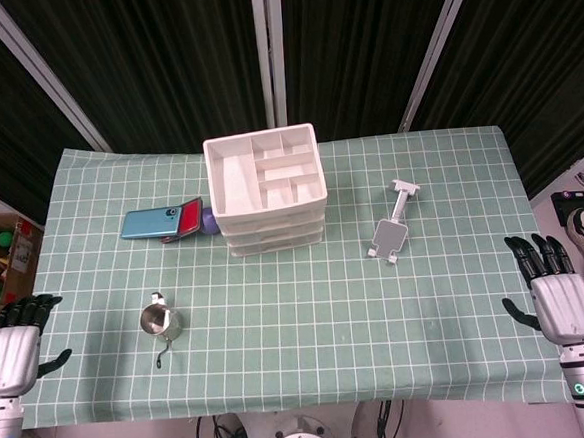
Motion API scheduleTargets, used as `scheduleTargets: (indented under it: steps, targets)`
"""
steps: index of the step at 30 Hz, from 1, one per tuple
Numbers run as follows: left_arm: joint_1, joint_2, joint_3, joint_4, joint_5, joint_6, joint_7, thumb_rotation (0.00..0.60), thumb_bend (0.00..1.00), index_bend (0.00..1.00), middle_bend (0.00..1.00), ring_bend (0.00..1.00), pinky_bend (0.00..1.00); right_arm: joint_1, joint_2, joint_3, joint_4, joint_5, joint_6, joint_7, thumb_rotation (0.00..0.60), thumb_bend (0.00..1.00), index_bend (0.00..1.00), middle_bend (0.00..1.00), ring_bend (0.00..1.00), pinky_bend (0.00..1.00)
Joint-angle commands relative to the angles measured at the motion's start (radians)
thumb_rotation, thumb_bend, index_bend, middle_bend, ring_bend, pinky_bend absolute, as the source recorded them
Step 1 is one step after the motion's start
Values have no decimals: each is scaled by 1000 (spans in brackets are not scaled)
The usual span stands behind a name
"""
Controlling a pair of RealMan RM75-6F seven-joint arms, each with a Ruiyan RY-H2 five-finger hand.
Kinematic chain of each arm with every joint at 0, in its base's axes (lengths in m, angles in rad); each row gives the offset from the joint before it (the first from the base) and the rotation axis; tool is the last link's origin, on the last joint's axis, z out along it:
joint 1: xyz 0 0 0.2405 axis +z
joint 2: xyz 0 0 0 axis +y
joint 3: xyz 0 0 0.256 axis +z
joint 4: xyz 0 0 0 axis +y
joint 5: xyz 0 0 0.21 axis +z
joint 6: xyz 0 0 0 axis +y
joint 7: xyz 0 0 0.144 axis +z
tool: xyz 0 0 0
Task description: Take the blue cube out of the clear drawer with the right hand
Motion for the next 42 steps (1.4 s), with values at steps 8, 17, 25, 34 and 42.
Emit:
scheduleTargets:
  steps: [8,17,25,34,42]
  targets:
    - [2,0,1,-1,22,22,5,600,60,222,218,166,192,1,5,-2,-2,-9,7,6,600,137,0,115,0,52]
    - [13,4,8,-13,38,41,4,600,61,222,218,166,192,98,27,15,-96,-58,-101,143,600,176,0,235,38,169]
    - [19,3,10,-10,50,56,-3,600,61,222,218,166,192,294,-53,81,-174,43,-376,305,600,239,67,466,347,481]
    - [24,-7,10,22,38,48,-36,600,61,222,218,166,192,458,-268,162,-78,316,-660,522,600,435,98,655,656,772]
    - [20,-11,3,49,32,42,-65,600,60,222,218,166,192,550,-433,252,77,403,-834,787,600,477,95,700,707,798]
